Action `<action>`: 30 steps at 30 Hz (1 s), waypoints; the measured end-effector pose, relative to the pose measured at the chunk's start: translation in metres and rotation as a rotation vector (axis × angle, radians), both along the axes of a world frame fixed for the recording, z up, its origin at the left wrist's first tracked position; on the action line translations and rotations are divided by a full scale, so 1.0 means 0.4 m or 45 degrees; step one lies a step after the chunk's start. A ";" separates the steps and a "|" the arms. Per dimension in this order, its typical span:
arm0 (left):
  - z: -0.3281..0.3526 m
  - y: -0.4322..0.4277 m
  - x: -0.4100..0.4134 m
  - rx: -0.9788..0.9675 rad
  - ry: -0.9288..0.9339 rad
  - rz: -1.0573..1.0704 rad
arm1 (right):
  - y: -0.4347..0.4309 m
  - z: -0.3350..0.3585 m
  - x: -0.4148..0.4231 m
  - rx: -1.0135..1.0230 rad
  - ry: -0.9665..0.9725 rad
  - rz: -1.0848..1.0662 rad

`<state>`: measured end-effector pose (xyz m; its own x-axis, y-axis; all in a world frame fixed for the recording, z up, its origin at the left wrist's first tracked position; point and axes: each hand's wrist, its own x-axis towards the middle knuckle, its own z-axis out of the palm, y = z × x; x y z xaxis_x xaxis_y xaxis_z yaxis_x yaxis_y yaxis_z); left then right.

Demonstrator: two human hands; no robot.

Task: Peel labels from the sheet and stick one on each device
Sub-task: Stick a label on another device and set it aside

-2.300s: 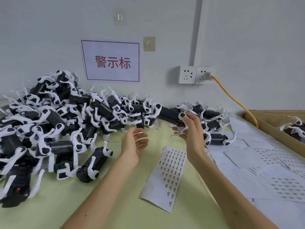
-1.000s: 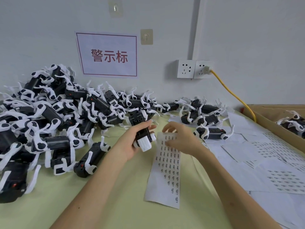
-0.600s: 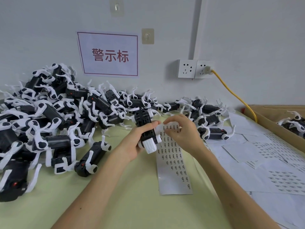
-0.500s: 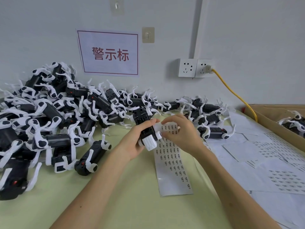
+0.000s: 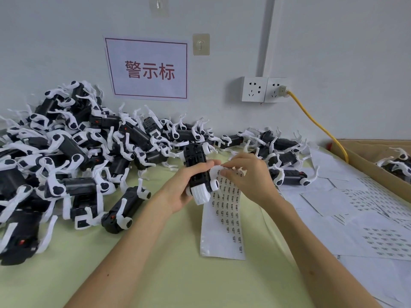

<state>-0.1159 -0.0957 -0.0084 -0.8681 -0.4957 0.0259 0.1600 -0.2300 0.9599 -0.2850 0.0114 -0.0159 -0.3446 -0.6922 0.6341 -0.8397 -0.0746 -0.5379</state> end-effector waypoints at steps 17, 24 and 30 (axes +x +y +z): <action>-0.012 0.022 -0.025 -0.426 -0.153 0.042 | 0.011 -0.003 -0.012 0.098 -0.335 0.000; -0.015 0.027 -0.029 -0.460 -0.151 0.013 | 0.012 0.010 -0.010 0.107 -0.502 -0.063; -0.016 0.025 -0.032 -0.464 -0.195 0.020 | 0.013 0.013 -0.024 0.011 -0.520 -0.135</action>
